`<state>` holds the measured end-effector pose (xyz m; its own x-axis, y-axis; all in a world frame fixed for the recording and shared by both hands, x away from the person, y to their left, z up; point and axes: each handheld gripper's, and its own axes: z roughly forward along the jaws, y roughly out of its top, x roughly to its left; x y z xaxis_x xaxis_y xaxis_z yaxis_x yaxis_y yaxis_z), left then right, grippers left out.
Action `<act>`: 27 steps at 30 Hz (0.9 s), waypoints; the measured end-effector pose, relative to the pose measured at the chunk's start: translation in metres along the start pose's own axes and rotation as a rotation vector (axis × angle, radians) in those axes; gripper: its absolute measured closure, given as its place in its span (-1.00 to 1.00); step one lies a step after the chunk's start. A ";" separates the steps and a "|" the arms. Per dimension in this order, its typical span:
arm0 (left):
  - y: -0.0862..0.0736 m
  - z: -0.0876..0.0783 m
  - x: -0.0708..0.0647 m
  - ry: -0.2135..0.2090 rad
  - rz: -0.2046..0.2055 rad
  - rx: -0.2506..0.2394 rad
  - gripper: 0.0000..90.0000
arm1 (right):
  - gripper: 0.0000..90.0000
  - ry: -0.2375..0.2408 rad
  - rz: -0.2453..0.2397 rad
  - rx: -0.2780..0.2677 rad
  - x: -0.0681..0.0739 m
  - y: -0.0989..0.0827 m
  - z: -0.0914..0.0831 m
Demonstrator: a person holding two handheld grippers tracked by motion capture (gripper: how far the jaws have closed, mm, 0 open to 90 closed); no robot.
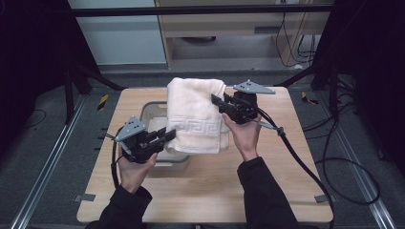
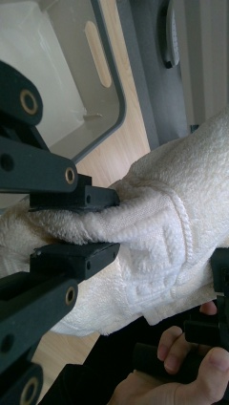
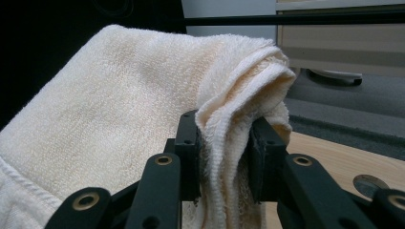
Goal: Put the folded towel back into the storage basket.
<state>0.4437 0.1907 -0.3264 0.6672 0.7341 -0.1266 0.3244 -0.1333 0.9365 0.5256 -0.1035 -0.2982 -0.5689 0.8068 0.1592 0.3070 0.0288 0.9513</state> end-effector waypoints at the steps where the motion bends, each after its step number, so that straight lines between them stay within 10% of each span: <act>1: -0.001 -0.003 0.003 0.006 -0.004 -0.003 0.65 | 0.55 0.001 -0.002 0.000 0.002 0.000 0.002; 27: -0.006 -0.041 0.035 0.071 -0.048 -0.037 0.66 | 0.55 0.048 -0.037 0.021 0.040 0.012 0.044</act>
<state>0.4373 0.2443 -0.3229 0.6019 0.7844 -0.1496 0.3291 -0.0729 0.9415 0.5402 -0.0444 -0.2923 -0.6159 0.7758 0.1374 0.3009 0.0705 0.9510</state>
